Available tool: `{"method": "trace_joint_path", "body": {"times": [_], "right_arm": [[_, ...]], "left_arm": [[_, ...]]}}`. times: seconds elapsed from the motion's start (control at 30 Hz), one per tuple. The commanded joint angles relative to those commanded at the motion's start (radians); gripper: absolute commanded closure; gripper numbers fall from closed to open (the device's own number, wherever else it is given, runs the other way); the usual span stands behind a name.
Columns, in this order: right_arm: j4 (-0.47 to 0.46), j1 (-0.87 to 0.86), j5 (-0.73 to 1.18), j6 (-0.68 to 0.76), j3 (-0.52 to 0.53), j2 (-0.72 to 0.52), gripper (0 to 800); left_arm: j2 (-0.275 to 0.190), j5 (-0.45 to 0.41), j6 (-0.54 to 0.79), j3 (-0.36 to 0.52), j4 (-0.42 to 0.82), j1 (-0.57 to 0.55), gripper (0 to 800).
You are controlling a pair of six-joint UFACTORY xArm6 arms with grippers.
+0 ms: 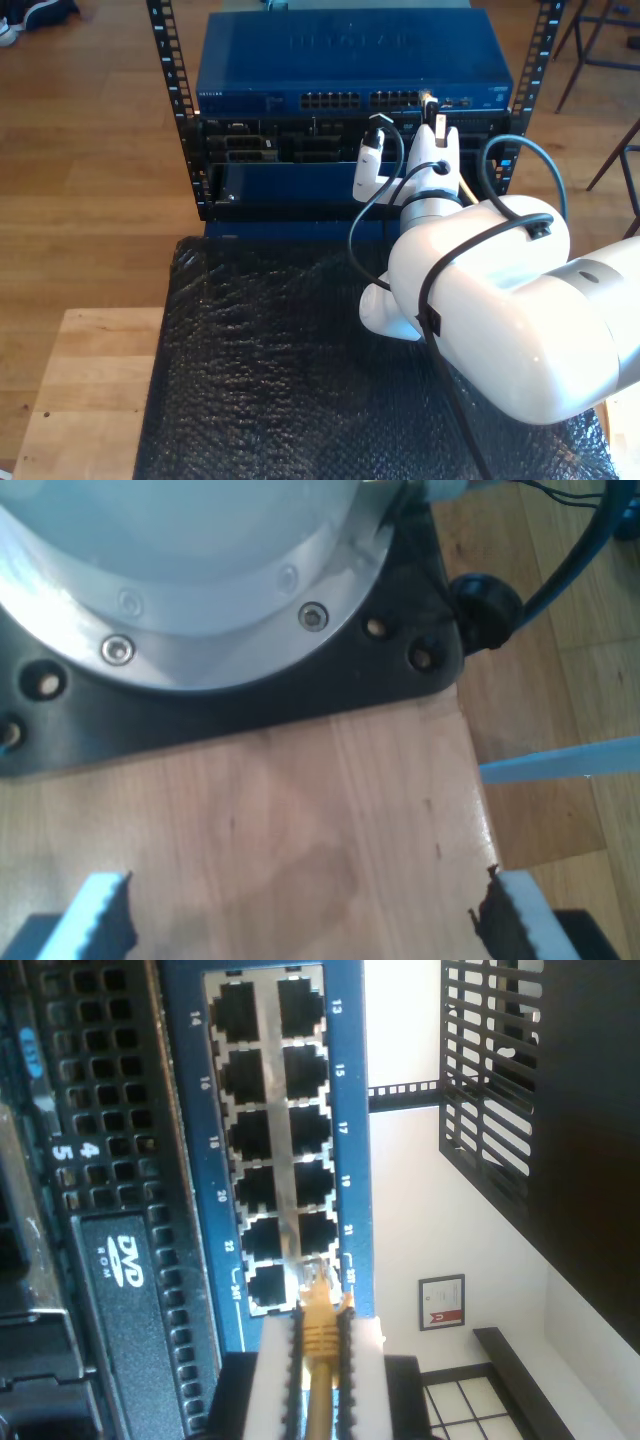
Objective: Grab the cable and plug it in
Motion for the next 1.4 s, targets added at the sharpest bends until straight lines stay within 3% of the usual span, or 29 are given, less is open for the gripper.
{"method": "trace_joint_path", "body": {"times": [1.4], "right_arm": [[-0.020,-0.005,0.025,0.000,-0.032,0.011,800]], "left_arm": [[0.000,0.000,0.000,0.000,-0.002,0.000,0]]}}
